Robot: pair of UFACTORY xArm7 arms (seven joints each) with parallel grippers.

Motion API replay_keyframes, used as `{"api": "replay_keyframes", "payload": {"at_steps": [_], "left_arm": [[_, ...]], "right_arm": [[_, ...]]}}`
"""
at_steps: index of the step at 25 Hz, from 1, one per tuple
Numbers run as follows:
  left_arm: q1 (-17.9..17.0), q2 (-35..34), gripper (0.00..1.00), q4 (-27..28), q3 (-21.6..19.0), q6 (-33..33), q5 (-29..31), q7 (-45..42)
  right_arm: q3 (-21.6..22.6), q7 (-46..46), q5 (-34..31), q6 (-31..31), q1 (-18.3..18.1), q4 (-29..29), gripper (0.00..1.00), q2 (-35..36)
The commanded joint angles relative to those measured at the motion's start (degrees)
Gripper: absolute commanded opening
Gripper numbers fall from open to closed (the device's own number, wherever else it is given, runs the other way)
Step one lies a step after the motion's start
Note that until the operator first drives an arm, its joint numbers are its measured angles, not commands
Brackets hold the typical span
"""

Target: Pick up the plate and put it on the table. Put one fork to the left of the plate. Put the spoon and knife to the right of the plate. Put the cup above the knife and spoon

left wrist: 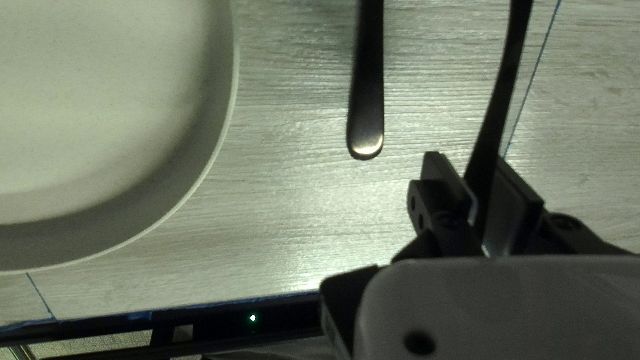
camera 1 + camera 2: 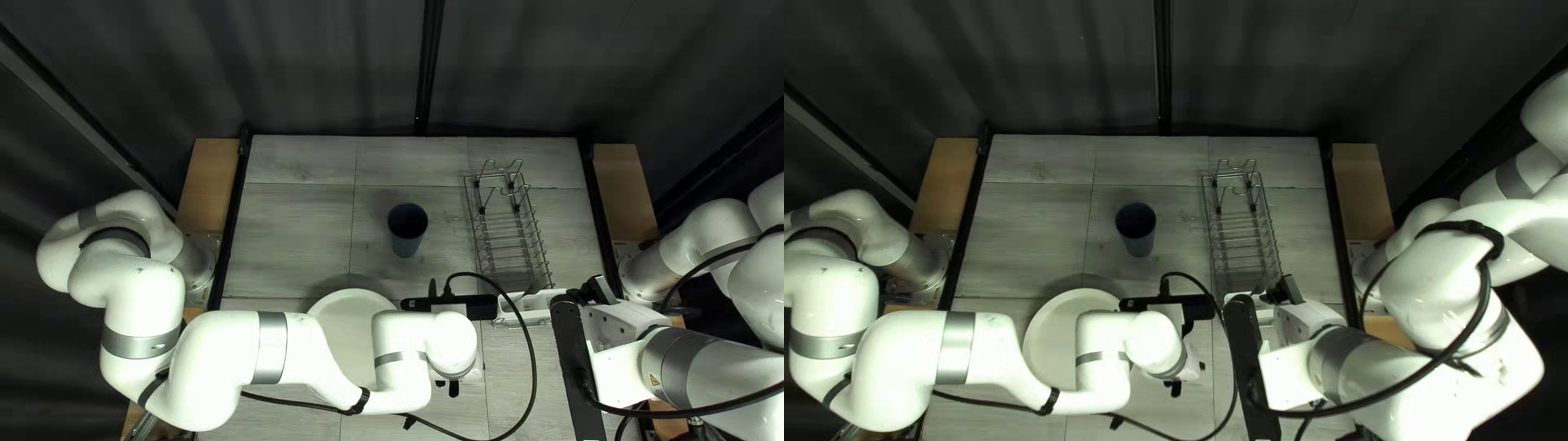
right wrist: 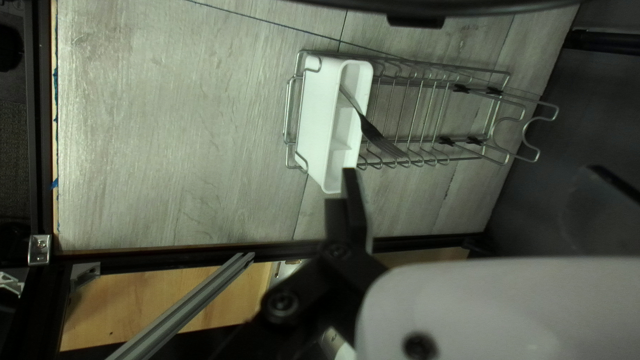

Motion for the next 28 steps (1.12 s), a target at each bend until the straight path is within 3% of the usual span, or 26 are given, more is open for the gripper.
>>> {"api": "replay_keyframes", "payload": {"at_steps": [1,18,28], "left_arm": [[0.06,-0.83,0.00,0.75,0.24,0.13,0.02,-2.06],[5.36,-5.90,0.00,8.92,-0.90,6.05,1.46,-6.25],[5.56,-6.09,0.00,8.24,-1.34,5.11,1.35,-3.89]], "right_arm": [[0.00,0.00,0.00,0.00,0.00,0.00,1.00,0.00],[0.00,0.00,0.00,0.00,0.00,0.00,1.00,0.00],[0.00,0.00,0.00,0.00,0.00,0.00,1.00,0.00]]}}
